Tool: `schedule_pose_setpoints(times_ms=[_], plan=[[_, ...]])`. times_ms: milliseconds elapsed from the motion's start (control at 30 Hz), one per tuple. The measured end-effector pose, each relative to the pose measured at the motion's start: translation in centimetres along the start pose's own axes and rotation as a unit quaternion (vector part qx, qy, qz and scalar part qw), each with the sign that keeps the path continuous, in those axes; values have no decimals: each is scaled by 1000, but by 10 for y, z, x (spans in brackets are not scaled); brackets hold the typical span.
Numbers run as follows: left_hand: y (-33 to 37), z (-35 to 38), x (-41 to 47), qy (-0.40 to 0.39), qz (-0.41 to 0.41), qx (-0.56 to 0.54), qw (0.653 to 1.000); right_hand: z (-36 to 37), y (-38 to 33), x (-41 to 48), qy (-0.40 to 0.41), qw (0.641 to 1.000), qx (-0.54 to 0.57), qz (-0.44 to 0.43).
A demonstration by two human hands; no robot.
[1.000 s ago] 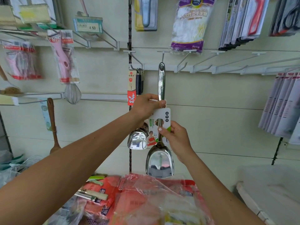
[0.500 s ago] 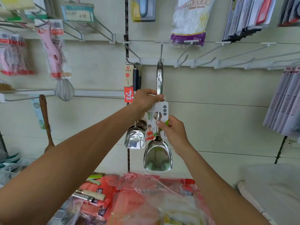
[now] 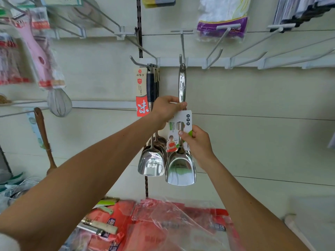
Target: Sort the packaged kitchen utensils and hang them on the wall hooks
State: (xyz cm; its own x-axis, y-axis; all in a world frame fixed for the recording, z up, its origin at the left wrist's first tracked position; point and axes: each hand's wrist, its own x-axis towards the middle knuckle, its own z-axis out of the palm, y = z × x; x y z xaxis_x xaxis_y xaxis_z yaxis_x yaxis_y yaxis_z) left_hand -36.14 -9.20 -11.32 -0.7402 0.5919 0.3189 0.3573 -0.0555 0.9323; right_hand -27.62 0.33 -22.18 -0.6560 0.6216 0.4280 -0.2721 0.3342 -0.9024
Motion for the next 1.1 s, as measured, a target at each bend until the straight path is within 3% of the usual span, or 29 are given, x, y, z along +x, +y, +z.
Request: schedule_pose_setpoints(times_ms=[600,733,900,1100], plan=[[-25,-1,10,-4,21,-26,999,-2,10,10,3,999,33,3],[-29,-15,0,6,43,32,999,-5,2,0,48,998,-25,-5],[-25,-50,-26,33,73,70,994,11,-17,-15,121,982,-107,-95],[-15,-117,-72,105,114,127,980,80,-55,-51,6,963,-190,-192]])
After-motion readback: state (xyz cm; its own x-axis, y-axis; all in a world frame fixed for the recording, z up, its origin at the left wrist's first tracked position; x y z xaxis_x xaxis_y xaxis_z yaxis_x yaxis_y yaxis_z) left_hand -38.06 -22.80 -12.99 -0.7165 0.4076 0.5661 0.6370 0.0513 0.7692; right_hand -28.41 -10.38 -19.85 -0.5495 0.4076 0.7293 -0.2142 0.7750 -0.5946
